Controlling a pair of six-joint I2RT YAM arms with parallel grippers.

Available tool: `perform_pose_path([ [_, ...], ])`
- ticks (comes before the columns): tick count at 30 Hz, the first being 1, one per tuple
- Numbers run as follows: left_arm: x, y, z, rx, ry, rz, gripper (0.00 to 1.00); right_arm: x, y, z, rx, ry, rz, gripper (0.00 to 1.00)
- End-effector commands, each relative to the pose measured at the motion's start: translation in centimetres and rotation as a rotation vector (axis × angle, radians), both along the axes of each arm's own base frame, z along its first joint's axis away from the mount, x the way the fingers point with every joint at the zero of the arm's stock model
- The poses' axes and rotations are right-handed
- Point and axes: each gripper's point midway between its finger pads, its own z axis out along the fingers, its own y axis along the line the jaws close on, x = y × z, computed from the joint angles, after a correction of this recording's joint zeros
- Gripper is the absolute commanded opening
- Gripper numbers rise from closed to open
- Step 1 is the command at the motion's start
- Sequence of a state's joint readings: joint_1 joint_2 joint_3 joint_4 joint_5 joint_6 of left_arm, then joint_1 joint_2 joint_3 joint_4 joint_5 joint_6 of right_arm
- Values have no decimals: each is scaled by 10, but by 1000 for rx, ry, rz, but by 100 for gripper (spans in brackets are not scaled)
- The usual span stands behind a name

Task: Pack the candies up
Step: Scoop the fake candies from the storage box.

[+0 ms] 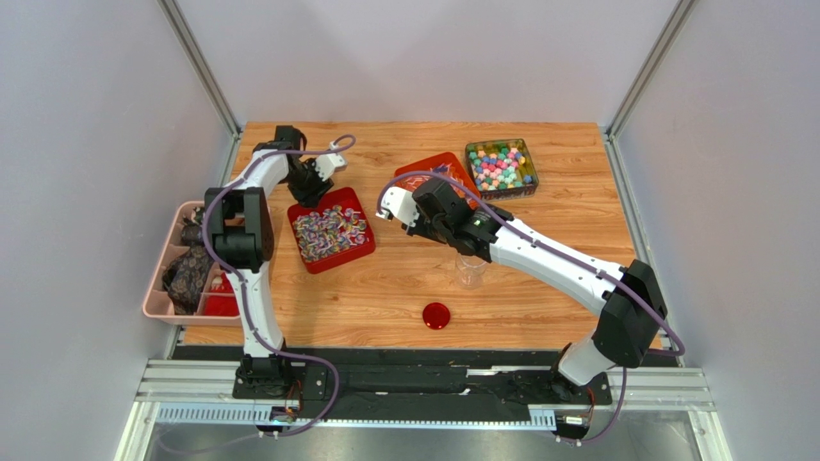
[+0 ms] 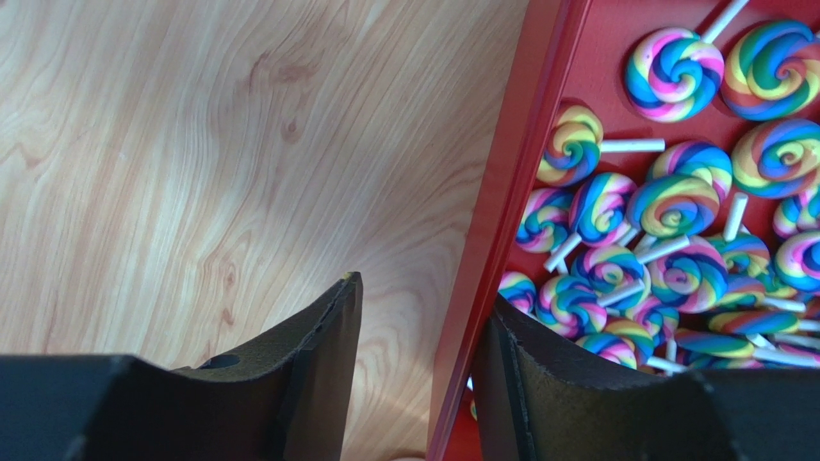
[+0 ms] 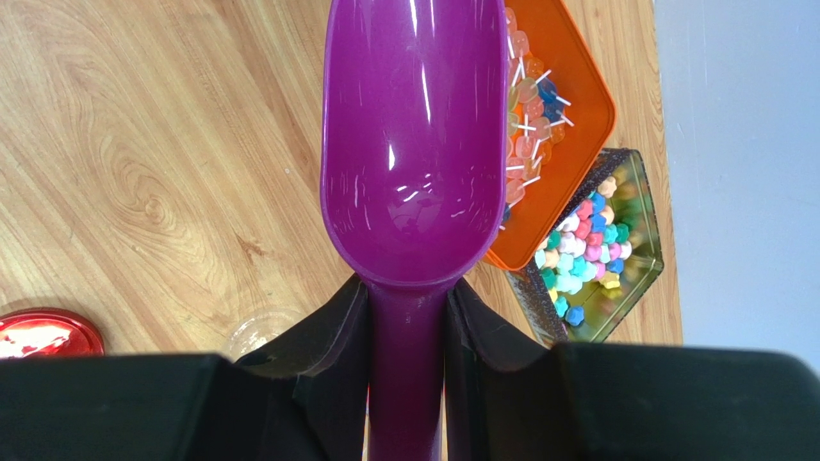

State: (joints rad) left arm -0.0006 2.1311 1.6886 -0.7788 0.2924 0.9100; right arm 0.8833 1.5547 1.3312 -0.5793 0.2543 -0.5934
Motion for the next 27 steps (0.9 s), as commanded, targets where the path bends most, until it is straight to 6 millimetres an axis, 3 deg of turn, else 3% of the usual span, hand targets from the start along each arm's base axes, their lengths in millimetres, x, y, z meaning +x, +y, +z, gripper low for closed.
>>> perform_pose_path([
  [1, 11, -13, -1, 12, -50, -59, 52, 5, 5, 4, -2, -39, 9, 0],
  [8, 14, -22, -3, -37, -48, -47, 48, 4, 6, -2, -16, -31, 15, 0],
  [15, 11, -17, -20, -10, -30, -38, 40, 3, 6, -3, -21, -31, 19, 0],
  [20, 10, -16, -19, 4, -34, -34, 38, 3, 7, -4, -26, -31, 23, 0],
  [26, 7, -13, -25, 52, -21, -47, 28, 2, 8, -5, -34, -32, 26, 0],
  [27, 6, -12, -28, 64, -12, -48, 22, 2, 9, -5, -34, -34, 29, 0],
])
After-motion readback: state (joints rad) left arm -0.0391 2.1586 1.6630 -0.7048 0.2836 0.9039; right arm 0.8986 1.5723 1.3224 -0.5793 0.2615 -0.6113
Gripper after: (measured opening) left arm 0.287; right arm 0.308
